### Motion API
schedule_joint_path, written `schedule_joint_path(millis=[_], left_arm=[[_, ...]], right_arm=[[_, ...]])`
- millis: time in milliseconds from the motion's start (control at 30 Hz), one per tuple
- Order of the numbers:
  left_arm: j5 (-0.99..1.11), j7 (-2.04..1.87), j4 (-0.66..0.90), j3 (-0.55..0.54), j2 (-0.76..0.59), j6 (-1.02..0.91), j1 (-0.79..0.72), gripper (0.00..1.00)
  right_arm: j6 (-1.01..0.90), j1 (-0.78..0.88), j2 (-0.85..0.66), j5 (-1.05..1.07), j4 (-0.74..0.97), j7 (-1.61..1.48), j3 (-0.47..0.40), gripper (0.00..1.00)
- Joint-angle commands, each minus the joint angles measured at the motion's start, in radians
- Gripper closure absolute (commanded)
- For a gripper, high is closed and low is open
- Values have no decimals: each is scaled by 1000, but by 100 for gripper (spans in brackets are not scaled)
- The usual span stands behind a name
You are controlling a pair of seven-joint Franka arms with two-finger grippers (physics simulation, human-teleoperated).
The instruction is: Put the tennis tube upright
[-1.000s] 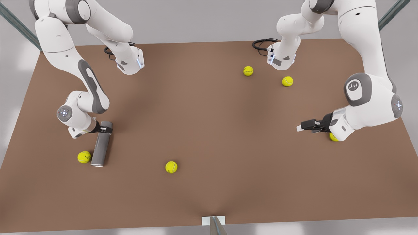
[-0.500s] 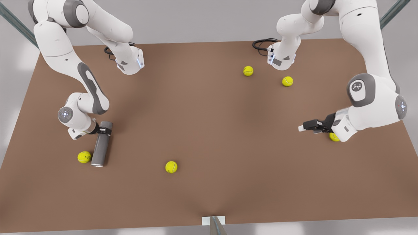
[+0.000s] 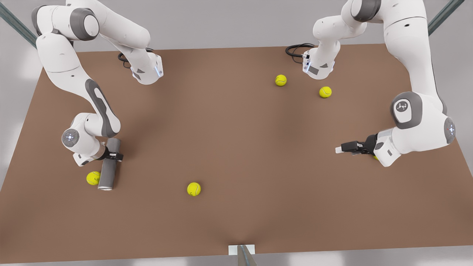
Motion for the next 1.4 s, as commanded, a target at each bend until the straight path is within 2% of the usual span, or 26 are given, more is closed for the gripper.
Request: schedule_joint_path(millis=[0,267,333,433,800,1200,1367], left_arm=[[0,0,0,0,1,2,0,0],[-65,-11,63,-5,102,31,-11,0],[-65,-11,72,-5,108,29,-11,0],[-65,-11,72,-5,111,31,-9,0],[-57,-11,71,-3,108,28,2,0],[-103,-84,72,-6,120,29,-17,0],[-102,-84,72,-6,123,31,-17,0]], right_arm=[[1,0,1,-1,-1,-2,0,0],[12,-5,-10,-14,-53,-14,0,0],[12,-5,-10,-14,-55,-14,0,11],[13,-5,-8,-14,-55,-14,2,16],[13,-5,-8,-14,-55,-12,6,16],[15,-3,-2,-14,-55,4,8,24],[15,-3,-4,-14,-61,4,8,24]])
